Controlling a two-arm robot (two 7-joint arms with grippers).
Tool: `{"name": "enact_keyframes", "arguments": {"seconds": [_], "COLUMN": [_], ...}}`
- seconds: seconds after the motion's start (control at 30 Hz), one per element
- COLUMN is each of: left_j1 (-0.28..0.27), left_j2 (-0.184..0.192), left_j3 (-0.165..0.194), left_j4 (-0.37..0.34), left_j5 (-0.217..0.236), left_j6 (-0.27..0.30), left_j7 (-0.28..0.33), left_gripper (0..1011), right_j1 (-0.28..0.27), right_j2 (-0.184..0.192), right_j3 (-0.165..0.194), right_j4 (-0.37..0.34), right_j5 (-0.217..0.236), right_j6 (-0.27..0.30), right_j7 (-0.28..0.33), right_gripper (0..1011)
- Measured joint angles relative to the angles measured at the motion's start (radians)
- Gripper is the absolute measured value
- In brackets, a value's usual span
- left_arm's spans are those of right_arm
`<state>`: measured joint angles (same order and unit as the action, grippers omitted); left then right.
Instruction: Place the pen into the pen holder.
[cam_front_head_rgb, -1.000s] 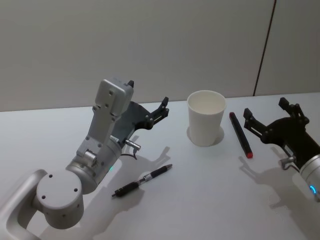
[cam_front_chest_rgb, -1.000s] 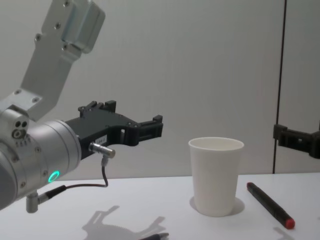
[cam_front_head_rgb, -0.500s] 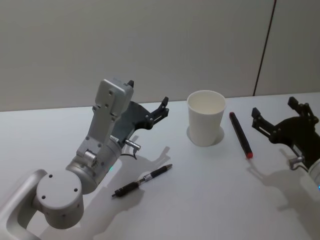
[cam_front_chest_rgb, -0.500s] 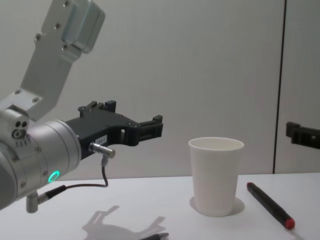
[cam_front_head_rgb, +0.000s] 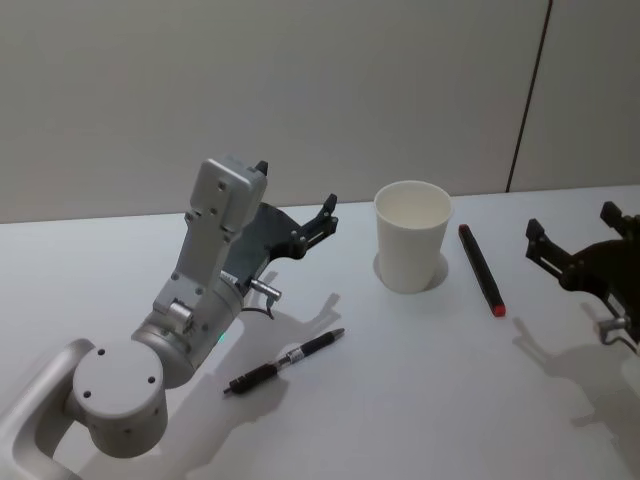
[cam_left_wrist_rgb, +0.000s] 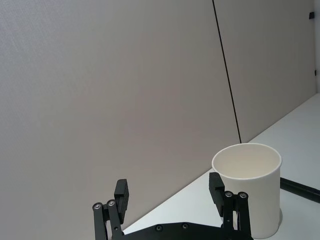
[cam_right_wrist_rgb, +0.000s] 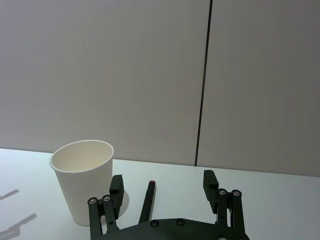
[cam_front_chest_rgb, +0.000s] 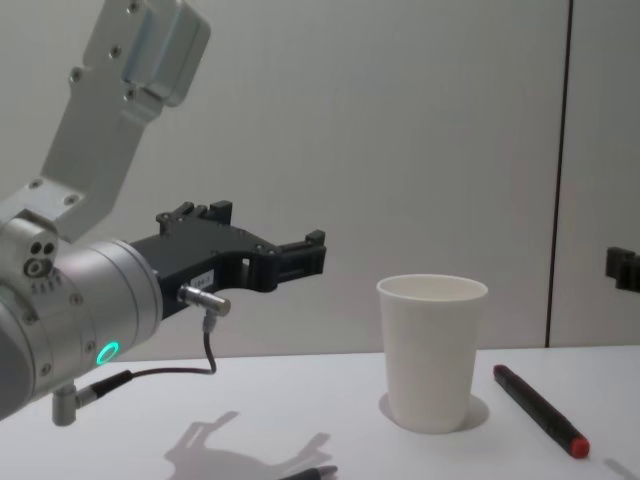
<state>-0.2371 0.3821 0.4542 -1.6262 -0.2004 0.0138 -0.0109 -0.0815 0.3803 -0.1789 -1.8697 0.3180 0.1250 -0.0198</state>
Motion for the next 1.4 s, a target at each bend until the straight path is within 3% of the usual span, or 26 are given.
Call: {"name": "enact_keyframes", "arguments": {"seconds": [0.47,1.2,1.4], "left_j1": [0.0,0.0,0.0], "left_j2": [0.0,0.0,0.0], "left_j3": [0.0,0.0,0.0], "left_j4": [0.0,0.0,0.0], "left_j5": [0.0,0.0,0.0], "left_j6": [0.0,0.0,0.0], "left_j7": [0.0,0.0,0.0], "left_gripper": [1001,1001,1001], "right_j1": [0.051,0.194,0.219], "right_j2": [-0.033,-0.108,-0.131], "right_j3": [0.004,-0.021,-0.027], "right_j4": [0.02,0.094,0.119], "right_j5": [0.007,-0.087,-0.095], "right_j6": [0.094,0.351,0.396], "right_j7": [-0.018,-0.018,-0.029], "right_gripper": [1002,1002,1002]}}
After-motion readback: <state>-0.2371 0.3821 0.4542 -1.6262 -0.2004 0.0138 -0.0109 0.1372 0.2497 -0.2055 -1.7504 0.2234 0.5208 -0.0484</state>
